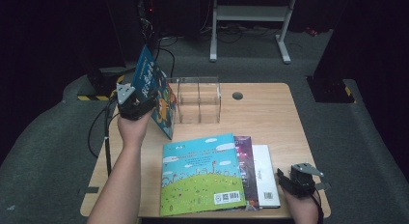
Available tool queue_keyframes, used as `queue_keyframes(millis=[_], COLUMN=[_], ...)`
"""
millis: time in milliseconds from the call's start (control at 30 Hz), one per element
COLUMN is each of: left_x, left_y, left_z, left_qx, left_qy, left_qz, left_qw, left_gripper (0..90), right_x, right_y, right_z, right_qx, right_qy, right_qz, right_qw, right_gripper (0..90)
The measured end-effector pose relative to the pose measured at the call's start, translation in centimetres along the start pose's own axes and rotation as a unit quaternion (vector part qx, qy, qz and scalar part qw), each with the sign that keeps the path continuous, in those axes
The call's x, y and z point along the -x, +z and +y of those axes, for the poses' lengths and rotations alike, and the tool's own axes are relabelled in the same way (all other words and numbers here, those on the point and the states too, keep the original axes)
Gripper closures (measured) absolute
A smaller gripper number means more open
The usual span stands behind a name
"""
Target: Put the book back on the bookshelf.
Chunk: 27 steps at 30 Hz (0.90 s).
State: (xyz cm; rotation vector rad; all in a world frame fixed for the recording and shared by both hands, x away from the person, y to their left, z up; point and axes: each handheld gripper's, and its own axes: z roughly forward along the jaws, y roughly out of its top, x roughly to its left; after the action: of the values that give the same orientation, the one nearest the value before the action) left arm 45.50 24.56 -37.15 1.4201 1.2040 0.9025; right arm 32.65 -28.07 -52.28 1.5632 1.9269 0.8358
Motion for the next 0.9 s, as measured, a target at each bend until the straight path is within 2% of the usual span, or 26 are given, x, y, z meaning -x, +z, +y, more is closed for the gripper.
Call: queue_keyframes(millis=[133, 267, 400, 567, 667, 733, 900], left_x=[0.2, 0.1, 0.4, 0.1, 0.1, 0.1, 0.2], left_y=[-0.5, -1.0, -1.6, -2.6, -3.3, -3.7, -4.6], left_z=[-0.1, -0.8, -1.8, -3.0, -3.9, -4.4, -5.9], left_qx=[-0.01, -0.018, -0.033, -0.044, -0.055, -0.057, -0.074], left_qy=[0.01, 0.0, 0.008, 0.003, 0.012, 0.005, 0.004], left_qz=[0.005, -0.001, 0.001, 0.0, 0.0, -0.003, -0.012], left_qw=[0.9999, 0.9998, 0.9994, 0.999, 0.9984, 0.9984, 0.9972], left_gripper=[23.7, 22.1, 19.9, 19.0, 18.7, 18.8, 18.2], right_x=[0.0, 0.0, 0.0, 0.0, 0.0, 0.0, 0.0], right_y=[0.0, 0.0, 0.0, 0.0, 0.0, 0.0, 0.0], right_z=[0.0, 0.0, 0.0, 0.0, 0.0, 0.0, 0.0], right_qx=[0.001, 0.0, 0.001, 0.0, -0.001, -0.001, -0.001], right_qy=[-0.002, 0.001, -0.001, -0.001, -0.001, -0.001, -0.001], right_qz=[0.001, 0.001, 0.002, 0.003, 0.003, 0.003, 0.004], right_qw=[1.0, 1.0, 1.0, 1.0, 1.0, 1.0, 1.0], right_gripper=[43.1, 42.8, 42.5, 42.0, 42.0, 41.8, 41.6])
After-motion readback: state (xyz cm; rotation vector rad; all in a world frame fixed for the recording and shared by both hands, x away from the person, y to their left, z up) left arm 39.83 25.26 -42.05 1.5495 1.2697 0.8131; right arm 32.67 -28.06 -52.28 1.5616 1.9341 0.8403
